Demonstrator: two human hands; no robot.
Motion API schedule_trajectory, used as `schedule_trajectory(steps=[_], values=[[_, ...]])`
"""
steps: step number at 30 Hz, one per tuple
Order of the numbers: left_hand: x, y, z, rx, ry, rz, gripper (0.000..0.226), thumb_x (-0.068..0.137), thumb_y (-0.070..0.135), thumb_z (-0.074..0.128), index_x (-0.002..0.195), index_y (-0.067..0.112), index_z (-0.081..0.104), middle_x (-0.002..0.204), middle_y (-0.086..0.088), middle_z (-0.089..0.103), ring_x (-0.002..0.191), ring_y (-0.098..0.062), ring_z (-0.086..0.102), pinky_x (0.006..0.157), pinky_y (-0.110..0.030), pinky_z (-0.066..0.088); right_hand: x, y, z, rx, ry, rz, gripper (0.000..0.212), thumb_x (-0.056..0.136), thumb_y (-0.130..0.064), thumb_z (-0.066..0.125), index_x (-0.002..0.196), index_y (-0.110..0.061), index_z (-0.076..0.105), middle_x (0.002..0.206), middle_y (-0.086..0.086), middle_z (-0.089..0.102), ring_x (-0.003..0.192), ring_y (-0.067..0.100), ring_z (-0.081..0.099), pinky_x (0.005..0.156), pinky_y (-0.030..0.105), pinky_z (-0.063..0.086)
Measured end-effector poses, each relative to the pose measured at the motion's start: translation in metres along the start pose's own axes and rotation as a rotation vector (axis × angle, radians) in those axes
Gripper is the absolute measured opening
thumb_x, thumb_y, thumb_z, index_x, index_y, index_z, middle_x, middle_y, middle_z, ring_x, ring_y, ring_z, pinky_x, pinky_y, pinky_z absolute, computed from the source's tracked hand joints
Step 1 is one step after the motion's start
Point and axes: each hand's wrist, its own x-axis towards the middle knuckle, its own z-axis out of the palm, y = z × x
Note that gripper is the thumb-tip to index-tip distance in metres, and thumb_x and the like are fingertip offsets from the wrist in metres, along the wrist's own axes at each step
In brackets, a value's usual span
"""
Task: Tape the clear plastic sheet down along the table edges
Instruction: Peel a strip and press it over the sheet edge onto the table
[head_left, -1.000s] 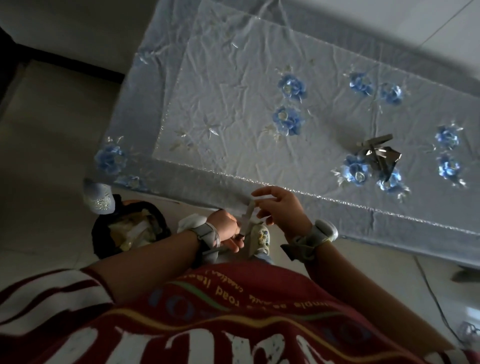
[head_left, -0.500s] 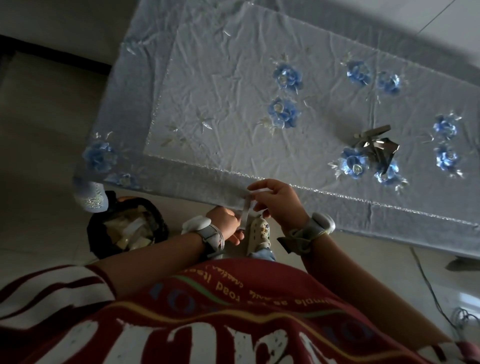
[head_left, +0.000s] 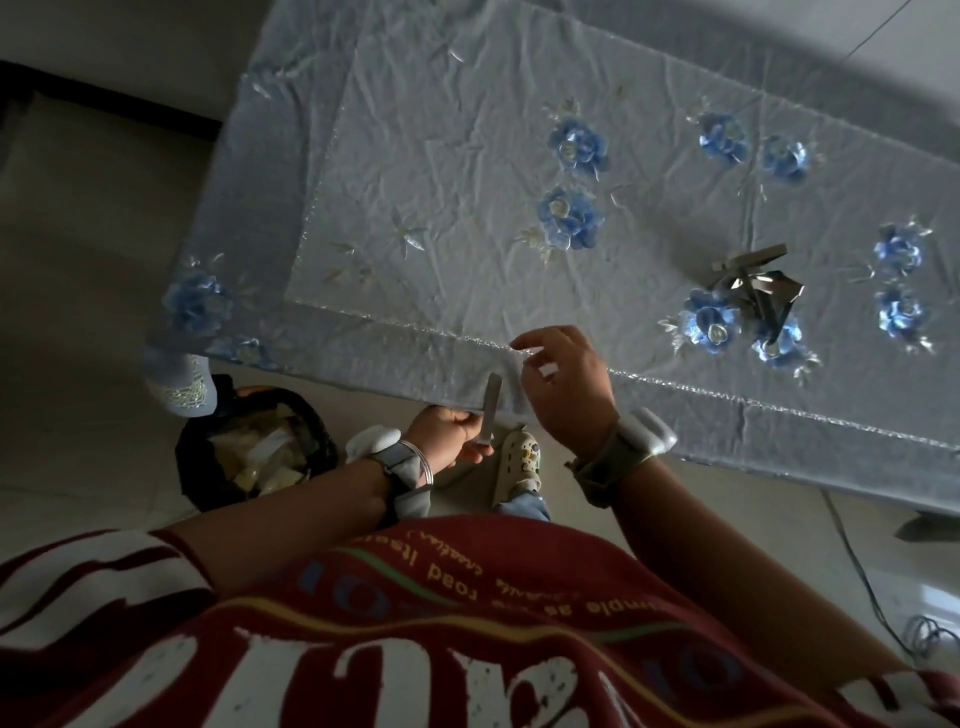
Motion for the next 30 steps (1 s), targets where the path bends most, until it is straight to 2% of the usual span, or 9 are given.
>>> schedule_trajectory(steps=[2, 6, 9, 11, 13, 15, 18, 20, 30], values=[[0.000, -0.003, -0.005, 0.039, 0.015, 0.027, 0.027, 0.095, 0.018, 0.045, 0.108, 0.001, 0.062, 0.094, -0.015, 0.069, 0.055, -0.004, 0.059, 0.044, -0.015, 0.033, -0.001, 0.006, -0.004, -0.030, -0.011, -0.015, 0.021, 0.081, -0.007, 0.058, 0.097, -0.017, 0.067, 0.104, 0.000, 0.060, 0.080, 0.006, 0.058, 0.072, 0.020, 0.051], [-0.008, -0.010, -0.022, 0.247, 0.128, 0.179, 0.023, 0.091, 0.014, 0.049, 0.094, 0.002, 0.068, 0.086, -0.013, 0.073, 0.065, -0.012, 0.062, 0.051, -0.011, 0.044, -0.017, 0.018, 0.006, -0.223, 0.032, -0.168, 0.035, 0.082, -0.027, 0.061, 0.114, -0.015, 0.062, 0.116, 0.005, 0.062, 0.108, 0.023, 0.055, 0.089, 0.042, 0.048], [-0.024, -0.013, -0.037, 0.392, 0.232, 0.418, 0.026, 0.091, 0.023, 0.051, 0.079, 0.007, 0.068, 0.075, -0.010, 0.073, 0.066, -0.018, 0.066, 0.067, -0.030, 0.055, -0.037, 0.036, 0.022, -0.348, 0.042, -0.245, 0.063, 0.080, -0.053, 0.055, 0.131, -0.015, 0.051, 0.134, 0.005, 0.053, 0.124, 0.024, 0.047, 0.106, 0.043, 0.034], [-0.032, -0.012, -0.043, 0.542, 0.343, 0.656, 0.040, 0.092, 0.033, 0.045, 0.074, 0.004, 0.065, 0.066, -0.012, 0.068, 0.062, -0.025, 0.063, 0.061, -0.043, 0.051, -0.048, 0.048, 0.032, -0.473, -0.004, -0.289, 0.080, 0.078, -0.064, 0.052, 0.138, -0.013, 0.042, 0.145, 0.007, 0.043, 0.135, 0.023, 0.036, 0.114, 0.046, 0.025], [-0.033, -0.003, -0.046, 0.675, 0.459, 0.880, 0.045, 0.092, 0.035, 0.038, 0.075, 0.002, 0.064, 0.066, -0.012, 0.064, 0.063, -0.027, 0.060, 0.060, -0.043, 0.048, -0.052, 0.058, 0.041, -0.536, -0.003, -0.312, 0.085, 0.076, -0.066, 0.053, 0.141, -0.014, 0.037, 0.149, 0.006, 0.037, 0.139, 0.021, 0.030, 0.115, 0.047, 0.024], [-0.023, 0.007, -0.048, 0.843, 0.580, 1.015, 0.036, 0.091, 0.030, 0.041, 0.090, 0.006, 0.067, 0.084, -0.012, 0.068, 0.078, -0.031, 0.062, 0.070, -0.041, 0.049, -0.049, 0.062, 0.045, -0.536, 0.041, -0.315, 0.083, 0.076, -0.064, 0.056, 0.141, -0.017, 0.037, 0.149, 0.004, 0.038, 0.138, 0.020, 0.031, 0.114, 0.045, 0.024], [0.001, 0.014, -0.053, 1.130, 0.675, 0.885, 0.040, 0.088, 0.034, 0.046, 0.123, 0.017, 0.056, 0.133, -0.011, 0.056, 0.119, -0.035, 0.052, 0.096, -0.053, 0.039, -0.047, 0.065, 0.046, -0.523, 0.066, -0.320, 0.084, 0.074, -0.066, 0.055, 0.141, -0.019, 0.036, 0.149, 0.003, 0.038, 0.138, 0.019, 0.031, 0.115, 0.043, 0.021], [0.015, 0.007, -0.056, 1.265, 0.661, 0.780, 0.049, 0.089, 0.040, 0.043, 0.135, 0.023, 0.043, 0.148, -0.006, 0.040, 0.134, -0.036, 0.038, 0.104, -0.063, 0.027, -0.048, 0.065, 0.048, -0.505, 0.071, -0.308, 0.087, 0.072, -0.068, 0.055, 0.141, -0.020, 0.035, 0.149, 0.002, 0.037, 0.139, 0.019, 0.030, 0.115, 0.043, 0.021], [0.028, 0.002, -0.057, 1.362, 0.642, 0.711, 0.055, 0.091, 0.044, 0.031, 0.142, 0.026, 0.028, 0.152, -0.001, 0.032, 0.140, -0.034, 0.025, 0.105, -0.067, 0.017, -0.046, 0.069, 0.053, -0.447, 0.152, -0.318, 0.082, 0.071, -0.066, 0.060, 0.139, -0.025, 0.039, 0.148, -0.005, 0.038, 0.138, 0.014, 0.032, 0.115, 0.042, 0.022]])
